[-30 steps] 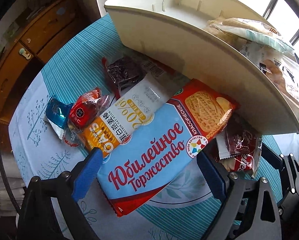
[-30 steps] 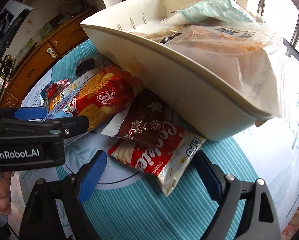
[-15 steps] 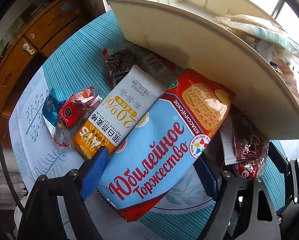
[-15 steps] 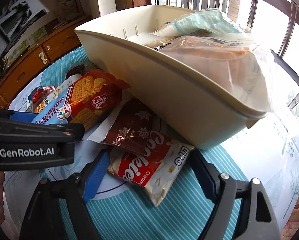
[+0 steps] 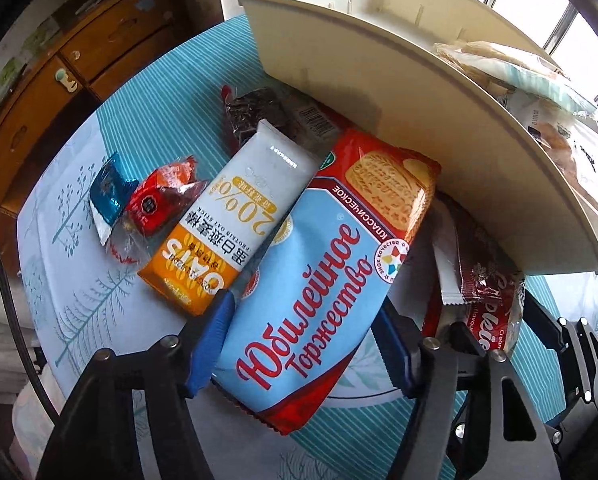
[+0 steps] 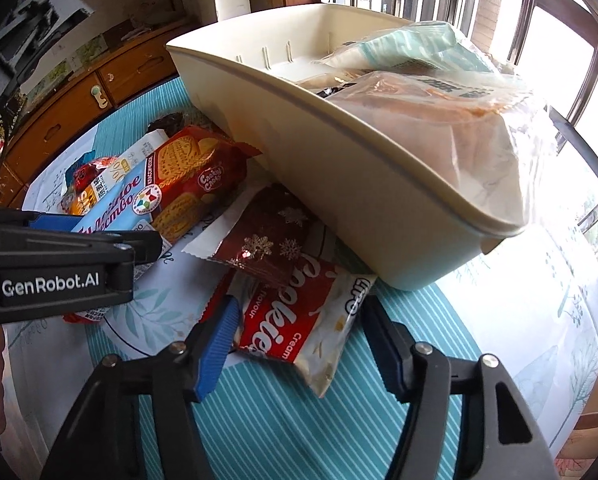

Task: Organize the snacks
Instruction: 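Close the left gripper on the Jubilee pack while the right grasps the Cookies pack, then lift both held packs and carry them over the white tray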

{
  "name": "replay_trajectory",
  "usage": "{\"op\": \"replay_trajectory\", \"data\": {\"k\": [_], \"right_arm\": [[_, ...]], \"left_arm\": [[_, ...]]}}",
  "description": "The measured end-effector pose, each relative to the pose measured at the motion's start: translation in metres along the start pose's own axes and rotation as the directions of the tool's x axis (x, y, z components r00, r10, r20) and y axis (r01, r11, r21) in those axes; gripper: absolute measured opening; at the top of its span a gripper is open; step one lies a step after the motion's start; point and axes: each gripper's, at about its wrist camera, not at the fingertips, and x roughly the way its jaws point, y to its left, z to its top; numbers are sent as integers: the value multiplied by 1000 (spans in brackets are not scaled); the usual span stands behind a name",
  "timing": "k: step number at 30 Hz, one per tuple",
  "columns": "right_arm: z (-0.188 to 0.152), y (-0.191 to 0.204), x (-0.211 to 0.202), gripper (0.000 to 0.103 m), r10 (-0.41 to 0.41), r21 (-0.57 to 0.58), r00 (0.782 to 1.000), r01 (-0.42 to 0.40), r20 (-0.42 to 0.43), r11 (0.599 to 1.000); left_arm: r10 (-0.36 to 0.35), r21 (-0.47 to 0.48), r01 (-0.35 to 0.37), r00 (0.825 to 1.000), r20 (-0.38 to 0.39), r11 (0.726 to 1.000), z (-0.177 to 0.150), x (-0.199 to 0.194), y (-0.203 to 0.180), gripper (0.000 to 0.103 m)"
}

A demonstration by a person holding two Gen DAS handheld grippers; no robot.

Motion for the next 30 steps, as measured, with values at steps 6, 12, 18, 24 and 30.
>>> {"op": "replay_trajectory", "data": {"k": [6,12,18,24,30], "right_arm": [[-6,1,-6,60,2,-29,1000,-3,-26,1000],[-16,1,-16,59,4,-56,999,-7,-47,998],[-26,-2,-31,59,5,-73,999,-8,-50,997],[-33,-7,-51,59,14,-65,1000,-16,-26,998],[-33,-12,-74,59,47,-45,999,-48,-28,998]], "left_arm": [[-21,-43,20,1000,-7,999,-17,-11,6,64],[-43,-96,42,999,-4,994,-39,-25,13,62],[-91,-193,90,996,2,977,-70,-43,25,59],[-159,-306,166,986,46,938,-105,-71,38,54],[-208,-369,230,973,101,900,-134,-104,42,51]]}}
